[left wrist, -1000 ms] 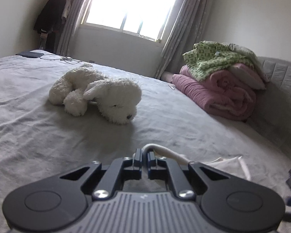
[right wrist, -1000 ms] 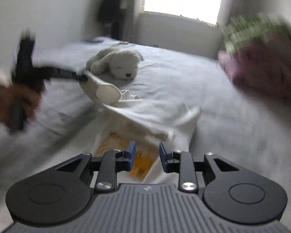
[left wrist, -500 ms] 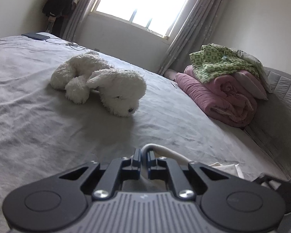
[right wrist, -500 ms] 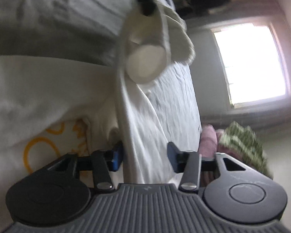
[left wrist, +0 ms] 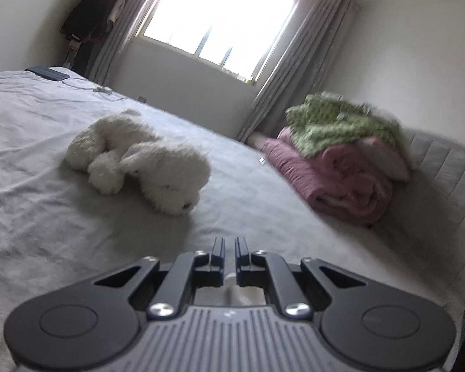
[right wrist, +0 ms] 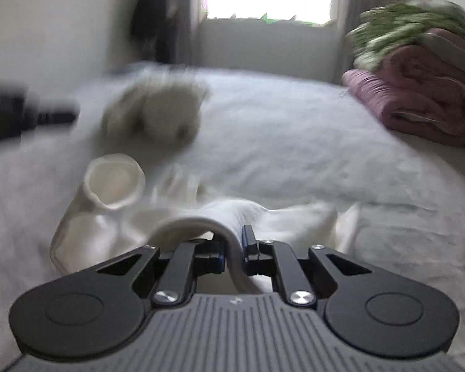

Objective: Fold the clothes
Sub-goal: 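Grasp the shirt with the right gripper while the left gripper holds the sleeve cuff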

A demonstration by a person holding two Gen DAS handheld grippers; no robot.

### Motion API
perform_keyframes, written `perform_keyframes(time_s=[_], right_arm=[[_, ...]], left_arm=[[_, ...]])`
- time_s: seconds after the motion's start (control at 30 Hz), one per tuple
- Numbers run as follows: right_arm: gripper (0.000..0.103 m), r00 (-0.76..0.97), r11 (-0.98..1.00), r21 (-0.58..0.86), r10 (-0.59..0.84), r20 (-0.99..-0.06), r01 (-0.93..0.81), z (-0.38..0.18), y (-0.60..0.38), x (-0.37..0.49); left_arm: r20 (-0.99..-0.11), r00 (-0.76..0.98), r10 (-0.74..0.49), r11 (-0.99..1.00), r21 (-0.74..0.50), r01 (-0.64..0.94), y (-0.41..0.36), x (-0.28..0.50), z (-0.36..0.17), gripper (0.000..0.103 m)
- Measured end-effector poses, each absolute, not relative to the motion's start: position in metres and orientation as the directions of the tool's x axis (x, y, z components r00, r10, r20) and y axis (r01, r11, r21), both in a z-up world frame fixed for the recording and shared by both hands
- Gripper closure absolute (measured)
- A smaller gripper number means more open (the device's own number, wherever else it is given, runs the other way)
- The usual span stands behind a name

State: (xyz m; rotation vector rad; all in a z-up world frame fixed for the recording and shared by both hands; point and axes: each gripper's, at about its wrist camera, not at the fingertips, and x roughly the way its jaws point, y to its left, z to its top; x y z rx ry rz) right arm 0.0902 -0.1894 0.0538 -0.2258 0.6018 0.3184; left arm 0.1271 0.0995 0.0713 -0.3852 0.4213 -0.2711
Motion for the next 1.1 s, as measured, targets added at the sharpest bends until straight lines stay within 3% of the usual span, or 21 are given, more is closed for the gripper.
perform_keyframes(time_s=[0.07, 0.17, 0.2, 0.23, 0.3, 0.4, 0.47, 0.57, 0.6, 0.7, 0.73, 0.8, 0.9, 1.1], right_arm=[[0.088, 0.785, 0.895, -0.252, 0.153, -0.600, -0.368, 0.045, -0.174, 0.090], [0.068, 0.810, 0.826, -0.386, 0.136, -0.570, -0.410, 0.044, -0.159, 0.078], [0.057, 0.823, 0.789, -0.441, 0.138, -0.551, -0.427, 0.045, -0.157, 0.076], [0.054, 0.839, 0.746, -0.502, 0.136, -0.527, -0.437, 0.044, -0.154, 0.073], [0.053, 0.866, 0.648, -0.618, 0.136, -0.481, -0.445, 0.041, -0.149, 0.069], [0.053, 0.866, 0.520, -0.701, 0.191, -0.461, -0.488, 0.037, -0.147, 0.061], [0.060, 0.859, 0.485, -0.714, 0.202, -0.470, -0.505, 0.034, -0.149, 0.061], [0.080, 0.832, 0.533, -0.652, 0.218, -0.510, -0.539, 0.035, -0.160, 0.067], [0.085, 0.825, 0.553, -0.630, 0.222, -0.519, -0.545, 0.035, -0.163, 0.070], [0.088, 0.812, 0.591, -0.585, 0.232, -0.536, -0.555, 0.036, -0.166, 0.070], [0.089, 0.808, 0.600, -0.574, 0.235, -0.540, -0.557, 0.036, -0.166, 0.069], [0.089, 0.804, 0.618, -0.553, 0.239, -0.545, -0.559, 0.036, -0.160, 0.064], [0.089, 0.821, 0.670, -0.524, 0.238, -0.519, -0.526, 0.039, -0.158, 0.062], [0.090, 0.874, 0.784, -0.453, 0.225, -0.430, -0.425, 0.045, -0.157, 0.068]], left_arm=[[-0.370, 0.864, -0.341, 0.897, -0.403, 0.181, 0.099, 0.128, 0.067, 0.097], [-0.372, 0.850, -0.373, 0.899, -0.371, 0.232, 0.101, 0.122, 0.071, 0.083], [-0.376, 0.835, -0.402, 0.893, -0.363, 0.267, 0.100, 0.118, 0.073, 0.073], [-0.381, 0.815, -0.436, 0.883, -0.356, 0.306, 0.100, 0.115, 0.075, 0.061], [-0.399, 0.782, -0.479, 0.873, -0.313, 0.375, 0.094, 0.107, 0.075, 0.048], [-0.443, 0.757, -0.481, 0.874, -0.172, 0.455, 0.075, 0.096, 0.066, 0.046], [-0.473, 0.741, -0.477, 0.860, -0.077, 0.505, 0.063, 0.088, 0.060, 0.044], [-0.518, 0.718, -0.465, 0.817, 0.063, 0.573, 0.043, 0.077, 0.051, 0.042], [-0.532, 0.712, -0.459, 0.797, 0.108, 0.594, 0.037, 0.073, 0.049, 0.042], [-0.558, 0.734, -0.387, 0.794, 0.203, 0.572, 0.026, 0.074, 0.042, 0.043], [-0.561, 0.750, -0.350, 0.808, 0.225, 0.545, 0.024, 0.077, 0.040, 0.054], [-0.550, 0.774, -0.314, 0.867, 0.167, 0.470, 0.038, 0.087, 0.046, 0.078], [-0.507, 0.810, -0.294, 0.933, 0.034, 0.359, 0.064, 0.099, 0.059, 0.094], [-0.363, 0.899, -0.246, 0.961, -0.210, 0.178, 0.114, 0.104, 0.075, 0.096]])
